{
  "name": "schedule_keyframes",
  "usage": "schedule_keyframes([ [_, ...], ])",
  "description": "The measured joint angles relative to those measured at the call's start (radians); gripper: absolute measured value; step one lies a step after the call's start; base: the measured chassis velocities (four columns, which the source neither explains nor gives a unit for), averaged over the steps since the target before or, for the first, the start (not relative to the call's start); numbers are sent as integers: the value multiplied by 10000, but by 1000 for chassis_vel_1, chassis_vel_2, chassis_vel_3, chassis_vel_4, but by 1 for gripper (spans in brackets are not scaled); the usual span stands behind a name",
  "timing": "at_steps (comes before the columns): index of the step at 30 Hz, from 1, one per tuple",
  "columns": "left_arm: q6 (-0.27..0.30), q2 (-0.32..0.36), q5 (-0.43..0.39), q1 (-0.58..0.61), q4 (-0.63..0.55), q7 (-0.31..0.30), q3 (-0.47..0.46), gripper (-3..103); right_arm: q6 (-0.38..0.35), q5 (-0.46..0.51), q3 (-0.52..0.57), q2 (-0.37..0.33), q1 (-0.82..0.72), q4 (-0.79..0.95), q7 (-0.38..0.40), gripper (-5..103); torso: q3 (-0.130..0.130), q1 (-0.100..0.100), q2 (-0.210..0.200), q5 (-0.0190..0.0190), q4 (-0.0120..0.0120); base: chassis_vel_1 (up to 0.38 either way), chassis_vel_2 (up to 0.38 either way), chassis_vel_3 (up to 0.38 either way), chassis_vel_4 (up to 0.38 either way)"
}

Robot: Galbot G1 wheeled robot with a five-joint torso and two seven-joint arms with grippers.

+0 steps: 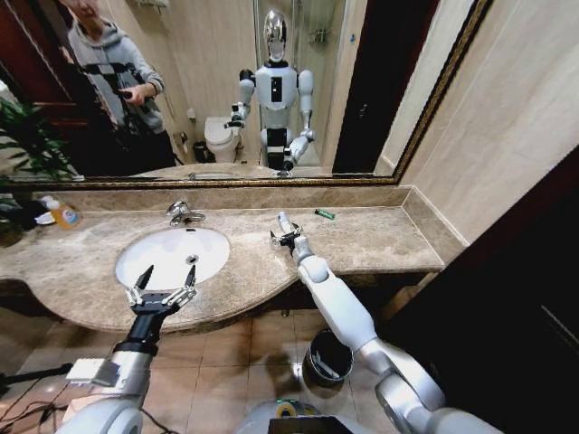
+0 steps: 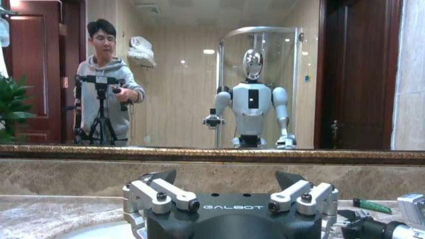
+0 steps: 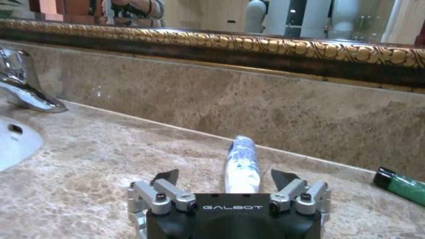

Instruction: Pick up the trash from the sink and place it in the trash bin.

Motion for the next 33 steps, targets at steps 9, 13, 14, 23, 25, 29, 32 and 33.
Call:
schedule_keyframes([
  [9, 0, 0, 0, 0, 0, 0, 0, 100, 137, -159, 168, -136, -3, -259, -26, 71, 0, -1, 0, 1, 0, 0, 0, 0, 0],
  [13, 0, 0, 0, 0, 0, 0, 0, 100, 160, -170, 257, -180, -20, -326, -10, 58, 0, -1, 1, 1, 0, 0, 0, 0, 0],
  [14, 0, 0, 0, 0, 0, 0, 0, 100, 166, -167, 272, -199, -26, -331, -10, 54, 0, -1, 1, 1, 0, 0, 0, 0, 0],
  [23, 0, 0, 0, 0, 0, 0, 0, 100, 237, -95, 285, -305, -66, -277, -25, 31, 0, -1, 1, 1, 0, 0, 0, 0, 0],
  [25, 0, 0, 0, 0, 0, 0, 0, 100, 238, -66, 285, -333, -91, -171, -19, 27, 0, 0, 1, 1, 0, 0, 0, 0, 0],
  [29, 0, -1, 0, 0, 0, 0, 0, 100, 208, 56, 231, -487, -210, 238, -3, 24, 0, -1, 1, 1, 0, 0, 0, 0, 0],
  [32, 0, 0, 0, 0, 0, 0, 0, 100, 182, 84, 203, -606, -300, 465, 29, 24, 0, -1, 1, 1, 0, 0, 0, 0, 0],
  [33, 1, 0, 0, 0, 0, 0, 0, 100, 177, 96, 204, -661, -348, 569, 38, 24, 0, -1, 1, 1, 0, 0, 0, 0, 0],
])
